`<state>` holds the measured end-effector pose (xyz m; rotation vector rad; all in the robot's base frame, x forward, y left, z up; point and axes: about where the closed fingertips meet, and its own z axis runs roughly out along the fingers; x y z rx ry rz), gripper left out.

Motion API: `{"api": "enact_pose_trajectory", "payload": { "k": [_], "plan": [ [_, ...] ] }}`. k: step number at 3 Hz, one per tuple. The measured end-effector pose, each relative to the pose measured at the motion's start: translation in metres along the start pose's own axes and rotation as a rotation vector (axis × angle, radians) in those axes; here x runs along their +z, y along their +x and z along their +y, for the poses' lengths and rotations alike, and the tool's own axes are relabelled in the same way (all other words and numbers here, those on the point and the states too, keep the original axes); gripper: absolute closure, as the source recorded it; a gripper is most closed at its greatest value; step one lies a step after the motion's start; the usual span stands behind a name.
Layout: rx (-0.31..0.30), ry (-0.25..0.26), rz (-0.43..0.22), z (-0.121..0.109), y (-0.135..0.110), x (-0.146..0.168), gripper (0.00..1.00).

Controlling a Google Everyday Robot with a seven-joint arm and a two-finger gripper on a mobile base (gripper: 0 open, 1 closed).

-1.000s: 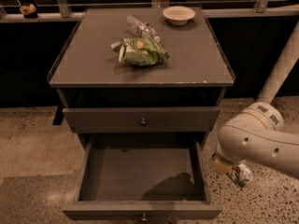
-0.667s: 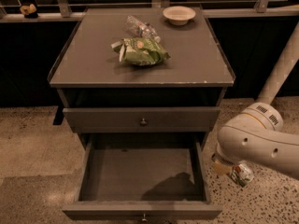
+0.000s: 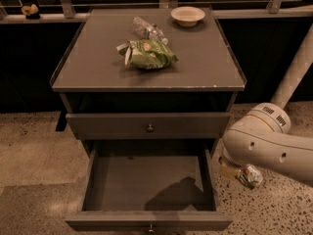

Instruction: Pick 7up can from middle drawer and place on counter

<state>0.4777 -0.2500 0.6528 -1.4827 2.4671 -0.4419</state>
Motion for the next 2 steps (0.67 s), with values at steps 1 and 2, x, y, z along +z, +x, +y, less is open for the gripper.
{"api": "enact_pose_trajectory", "payload": {
  "k": [1,2],
  "plan": [
    [-0.109,0.072,-0.038,-0.021,-0.034,-0.033,1.00],
    [-0.249,0.171,-0.093,-0.046,-0.066,-0.087,1.00]
  ]
}}
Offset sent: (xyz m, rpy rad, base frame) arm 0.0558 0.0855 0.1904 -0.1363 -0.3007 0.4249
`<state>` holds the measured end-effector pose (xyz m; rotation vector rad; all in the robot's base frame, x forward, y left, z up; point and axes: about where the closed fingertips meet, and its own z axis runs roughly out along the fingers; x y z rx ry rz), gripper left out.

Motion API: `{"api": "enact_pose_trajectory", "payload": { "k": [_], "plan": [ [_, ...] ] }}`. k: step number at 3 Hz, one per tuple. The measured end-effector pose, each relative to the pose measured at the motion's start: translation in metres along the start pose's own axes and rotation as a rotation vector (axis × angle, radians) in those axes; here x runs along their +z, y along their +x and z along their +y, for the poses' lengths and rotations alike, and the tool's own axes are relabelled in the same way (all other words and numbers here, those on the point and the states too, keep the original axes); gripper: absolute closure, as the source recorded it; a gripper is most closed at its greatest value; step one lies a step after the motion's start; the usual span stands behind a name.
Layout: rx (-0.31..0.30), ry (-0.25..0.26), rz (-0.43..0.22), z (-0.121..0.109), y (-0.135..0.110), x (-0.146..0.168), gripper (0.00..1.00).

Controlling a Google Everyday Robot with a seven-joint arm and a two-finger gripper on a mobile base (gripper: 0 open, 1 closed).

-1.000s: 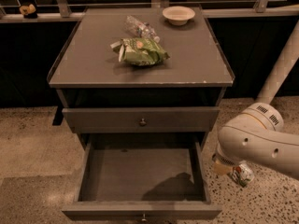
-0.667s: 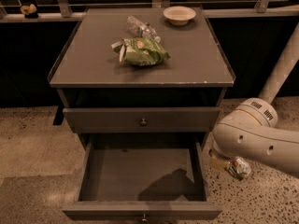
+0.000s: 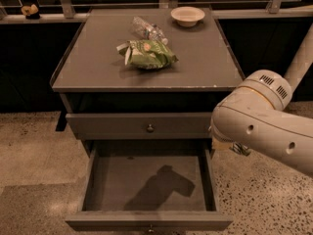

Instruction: Pick 7up can from middle drawer and place on counter

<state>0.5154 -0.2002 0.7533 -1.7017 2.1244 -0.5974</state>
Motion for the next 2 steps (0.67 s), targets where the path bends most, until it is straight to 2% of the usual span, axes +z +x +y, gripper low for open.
{"api": "enact_pose_trajectory", "payload": {
  "k": [1,2],
  "plan": [
    [0.000,0.000,0.000,0.000,0.000,0.000,1.00],
    [-0.028,0.024,0.015,-0.014,-0.004,0.002,1.00]
  ]
}}
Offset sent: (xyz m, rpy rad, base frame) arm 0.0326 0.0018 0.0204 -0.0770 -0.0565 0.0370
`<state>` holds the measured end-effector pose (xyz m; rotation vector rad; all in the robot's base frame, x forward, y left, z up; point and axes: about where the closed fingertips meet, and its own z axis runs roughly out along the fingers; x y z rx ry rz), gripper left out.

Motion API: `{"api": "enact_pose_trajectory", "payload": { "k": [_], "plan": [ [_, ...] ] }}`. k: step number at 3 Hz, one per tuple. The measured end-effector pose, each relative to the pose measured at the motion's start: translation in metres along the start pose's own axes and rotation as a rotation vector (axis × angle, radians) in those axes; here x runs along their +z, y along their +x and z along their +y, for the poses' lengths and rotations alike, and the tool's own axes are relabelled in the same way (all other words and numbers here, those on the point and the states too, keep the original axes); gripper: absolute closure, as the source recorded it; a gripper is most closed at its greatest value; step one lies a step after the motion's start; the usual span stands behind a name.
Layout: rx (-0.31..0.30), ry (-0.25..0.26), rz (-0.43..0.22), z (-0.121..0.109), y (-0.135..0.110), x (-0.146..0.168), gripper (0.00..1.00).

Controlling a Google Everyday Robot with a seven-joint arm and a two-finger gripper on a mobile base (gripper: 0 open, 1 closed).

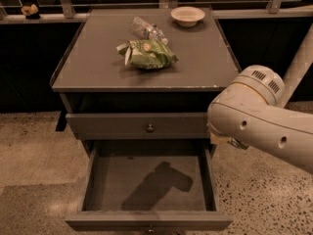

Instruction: Pick 7up can from middle drawer and place on counter

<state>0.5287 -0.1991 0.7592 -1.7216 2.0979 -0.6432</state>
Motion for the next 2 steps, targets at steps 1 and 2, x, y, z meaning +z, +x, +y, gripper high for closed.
{"api": "enact_pose_trajectory", "payload": {
  "k": [1,2],
  "plan": [
    [-0.106,0.073,0.000,-0.042,-0.026,-0.016,1.00],
    [-0.218,0.162,0.003,-0.089,-0.061,-0.041,1.00]
  ]
}}
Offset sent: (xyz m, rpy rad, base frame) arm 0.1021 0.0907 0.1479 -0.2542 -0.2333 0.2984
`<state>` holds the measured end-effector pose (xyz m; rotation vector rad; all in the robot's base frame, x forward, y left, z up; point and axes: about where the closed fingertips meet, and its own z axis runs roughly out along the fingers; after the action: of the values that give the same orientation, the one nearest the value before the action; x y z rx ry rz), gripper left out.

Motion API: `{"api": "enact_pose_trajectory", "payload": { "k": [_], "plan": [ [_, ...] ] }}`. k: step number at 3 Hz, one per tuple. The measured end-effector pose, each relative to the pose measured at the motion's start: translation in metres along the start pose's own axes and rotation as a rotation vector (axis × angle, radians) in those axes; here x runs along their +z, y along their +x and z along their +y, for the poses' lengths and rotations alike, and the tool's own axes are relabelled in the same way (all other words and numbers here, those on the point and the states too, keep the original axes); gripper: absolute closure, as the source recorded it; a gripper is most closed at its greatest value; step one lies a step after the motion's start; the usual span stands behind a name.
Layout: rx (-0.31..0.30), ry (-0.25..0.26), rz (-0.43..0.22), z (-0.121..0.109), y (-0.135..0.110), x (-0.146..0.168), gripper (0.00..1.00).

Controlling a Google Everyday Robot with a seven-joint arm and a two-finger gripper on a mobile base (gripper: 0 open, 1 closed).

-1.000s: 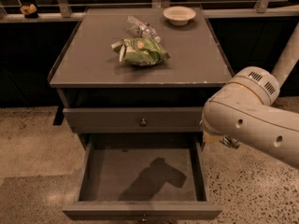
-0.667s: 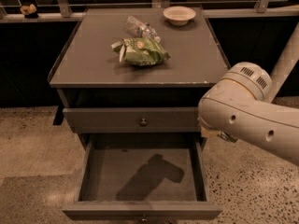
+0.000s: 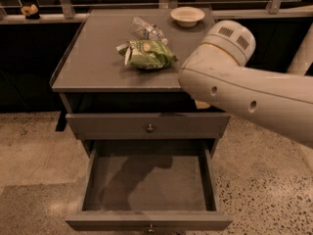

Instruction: Pick 7up can from middle drawer and place on counter

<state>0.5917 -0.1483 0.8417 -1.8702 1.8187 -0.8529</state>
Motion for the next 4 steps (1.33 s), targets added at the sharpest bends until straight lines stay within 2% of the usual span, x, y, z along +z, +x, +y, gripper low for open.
{"api": "enact_pose_trajectory", "payload": {
  "k": [1,2,4],
  "plan": [
    [-0.091,0.089,0.006,-0.051,-0.022,-0.016,1.00],
    [-0.138,0.123,-0.036,-0.081,-0.027,-0.001,1.00],
    [-0.157,0.140,-0.050,-0.085,-0.032,-0.002,1.00]
  ]
}}
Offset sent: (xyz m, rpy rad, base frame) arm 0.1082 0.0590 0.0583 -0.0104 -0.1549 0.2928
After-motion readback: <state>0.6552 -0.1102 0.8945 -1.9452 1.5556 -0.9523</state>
